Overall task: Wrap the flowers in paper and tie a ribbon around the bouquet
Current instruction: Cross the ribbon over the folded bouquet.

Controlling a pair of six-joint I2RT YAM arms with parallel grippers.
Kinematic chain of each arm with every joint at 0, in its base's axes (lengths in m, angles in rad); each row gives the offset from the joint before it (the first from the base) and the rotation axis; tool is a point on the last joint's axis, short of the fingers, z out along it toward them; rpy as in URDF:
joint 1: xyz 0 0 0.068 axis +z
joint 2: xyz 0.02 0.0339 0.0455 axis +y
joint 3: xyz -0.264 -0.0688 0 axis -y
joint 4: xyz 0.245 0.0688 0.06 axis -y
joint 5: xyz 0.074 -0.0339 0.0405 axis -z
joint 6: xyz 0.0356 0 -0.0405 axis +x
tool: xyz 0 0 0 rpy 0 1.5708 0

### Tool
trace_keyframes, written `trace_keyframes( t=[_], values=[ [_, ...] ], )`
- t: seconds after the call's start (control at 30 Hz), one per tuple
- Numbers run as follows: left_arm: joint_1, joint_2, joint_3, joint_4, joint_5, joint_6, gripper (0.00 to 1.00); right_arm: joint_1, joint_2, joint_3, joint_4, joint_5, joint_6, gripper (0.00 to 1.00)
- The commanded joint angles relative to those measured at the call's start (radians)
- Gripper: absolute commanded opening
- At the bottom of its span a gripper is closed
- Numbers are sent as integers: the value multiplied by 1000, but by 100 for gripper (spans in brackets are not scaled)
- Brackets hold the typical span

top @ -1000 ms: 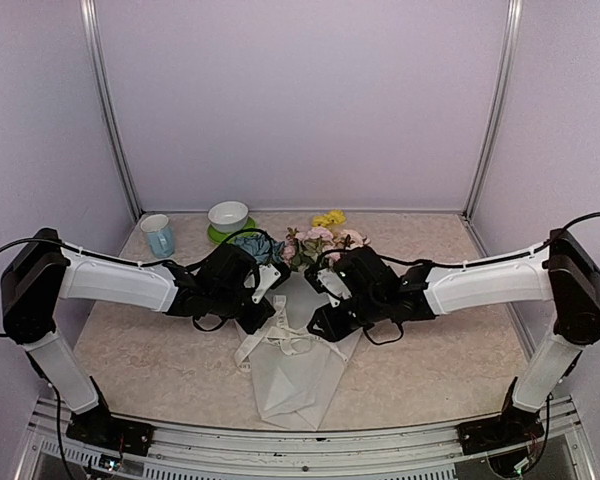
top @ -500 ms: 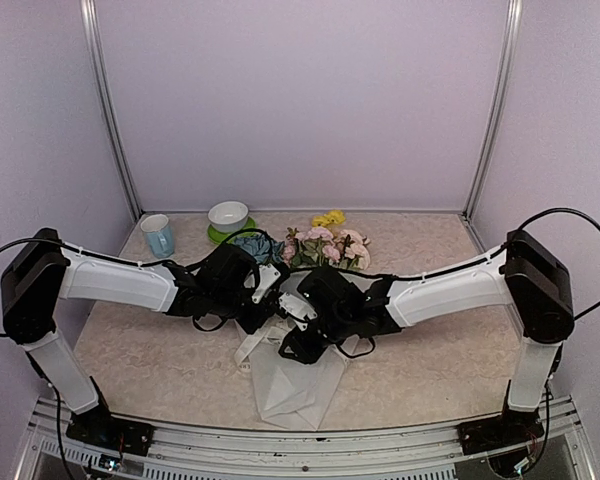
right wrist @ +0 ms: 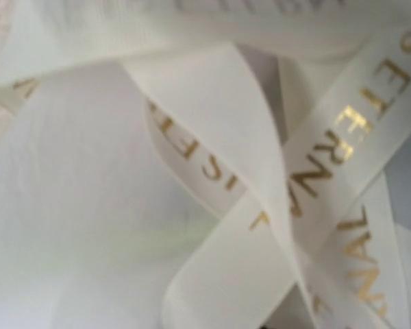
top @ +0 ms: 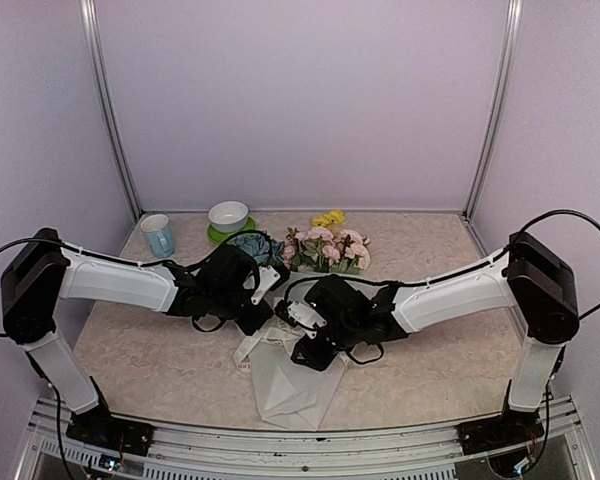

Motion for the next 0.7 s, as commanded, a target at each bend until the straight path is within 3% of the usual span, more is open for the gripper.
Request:
trace_keyframes(
  t=[0.0, 0.1, 0.2, 0.5, 0.67],
  values=[
    [-5, -3, 24, 12, 14, 3, 0, -1, -38, -32, -2, -2, 11, 24],
    [-5, -8, 25, 9, 5, 6, 0, 0, -28, -23, 6, -24, 11, 0],
    [-5, -22, 25, 6, -25, -1, 0, -1, -55, -10, 14, -123, -5, 0],
    [-43, -154, -16, 92, -322, -13, 0, -78, -228, -89, 165, -763, 16, 0],
    [-111, -207, -62, 147, -443, 36, 0, -148, -311, -210, 339, -854, 143, 0]
  ],
)
